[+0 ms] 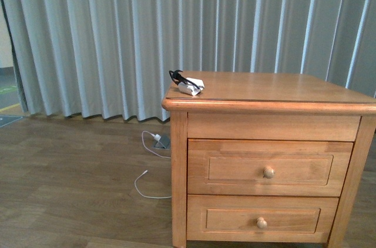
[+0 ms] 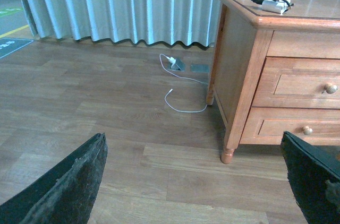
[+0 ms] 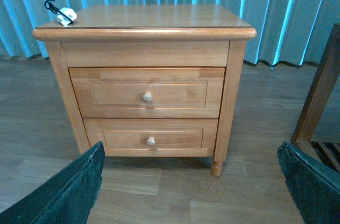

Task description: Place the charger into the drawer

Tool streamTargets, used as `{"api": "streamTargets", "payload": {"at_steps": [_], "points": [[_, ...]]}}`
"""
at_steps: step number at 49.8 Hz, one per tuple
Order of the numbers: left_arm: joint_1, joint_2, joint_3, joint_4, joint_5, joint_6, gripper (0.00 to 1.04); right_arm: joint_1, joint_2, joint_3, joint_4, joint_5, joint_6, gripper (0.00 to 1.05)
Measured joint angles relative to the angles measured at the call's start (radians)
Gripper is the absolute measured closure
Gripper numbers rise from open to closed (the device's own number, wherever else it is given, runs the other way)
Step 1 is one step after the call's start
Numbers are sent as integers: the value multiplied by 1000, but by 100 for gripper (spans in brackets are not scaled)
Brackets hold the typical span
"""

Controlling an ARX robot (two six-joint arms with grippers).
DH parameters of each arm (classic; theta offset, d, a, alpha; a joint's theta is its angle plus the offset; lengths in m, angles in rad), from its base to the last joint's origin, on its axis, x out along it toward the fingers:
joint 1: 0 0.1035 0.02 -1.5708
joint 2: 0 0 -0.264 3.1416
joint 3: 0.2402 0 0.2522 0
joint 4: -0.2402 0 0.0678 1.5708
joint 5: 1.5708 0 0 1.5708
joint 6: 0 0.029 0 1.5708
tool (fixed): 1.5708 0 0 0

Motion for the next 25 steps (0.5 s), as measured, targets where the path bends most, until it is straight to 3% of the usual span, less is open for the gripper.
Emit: {"api": "streamTargets", "payload": {"at_steps": [25], "points": [[0,0,0,0,0,0,6,0,0,0,0,0,0,8]]}}
